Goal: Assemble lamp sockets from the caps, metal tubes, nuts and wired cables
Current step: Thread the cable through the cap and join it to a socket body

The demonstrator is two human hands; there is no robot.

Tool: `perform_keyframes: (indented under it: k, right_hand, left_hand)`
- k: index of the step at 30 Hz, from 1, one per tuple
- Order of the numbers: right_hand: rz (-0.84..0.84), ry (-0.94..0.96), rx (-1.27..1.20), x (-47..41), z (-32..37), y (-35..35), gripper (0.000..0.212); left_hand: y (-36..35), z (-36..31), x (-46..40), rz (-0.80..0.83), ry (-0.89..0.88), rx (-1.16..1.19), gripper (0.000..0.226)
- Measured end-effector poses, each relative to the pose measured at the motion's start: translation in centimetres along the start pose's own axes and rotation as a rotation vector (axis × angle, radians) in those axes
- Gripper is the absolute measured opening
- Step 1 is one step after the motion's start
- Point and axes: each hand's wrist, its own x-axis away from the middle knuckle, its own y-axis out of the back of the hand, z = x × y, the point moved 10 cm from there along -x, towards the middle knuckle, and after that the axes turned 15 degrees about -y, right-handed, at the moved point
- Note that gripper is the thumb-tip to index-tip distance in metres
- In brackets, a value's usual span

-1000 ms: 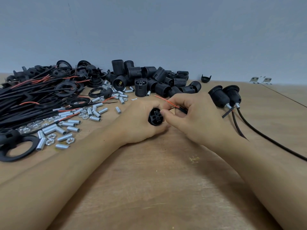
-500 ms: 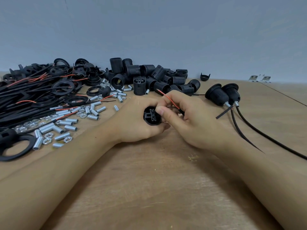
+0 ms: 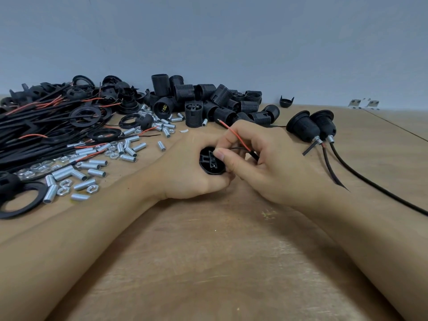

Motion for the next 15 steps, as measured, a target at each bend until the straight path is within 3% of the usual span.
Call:
perform_keyframes:
  k: [5,9,15]
  right_hand:
    - [0.021,-0.065,-0.125,-0.3,-0.8,0.0,0.011]
    - [0.005,-0.062,-0.204,-0.4,-0.8,0.2,0.028]
    - [-0.231,0.016,-0.179,-0.1,-0.1,1.9,0.027]
  left_hand:
    - [0.7,0.6,0.0,0.001,0.044,-0.046,0.011]
    - [1.2,1.1,0.0,-0.025,0.068,0.0,0.029]
    - [1.7,1.7,0.4,-0.072,0.117,0.047,0.05]
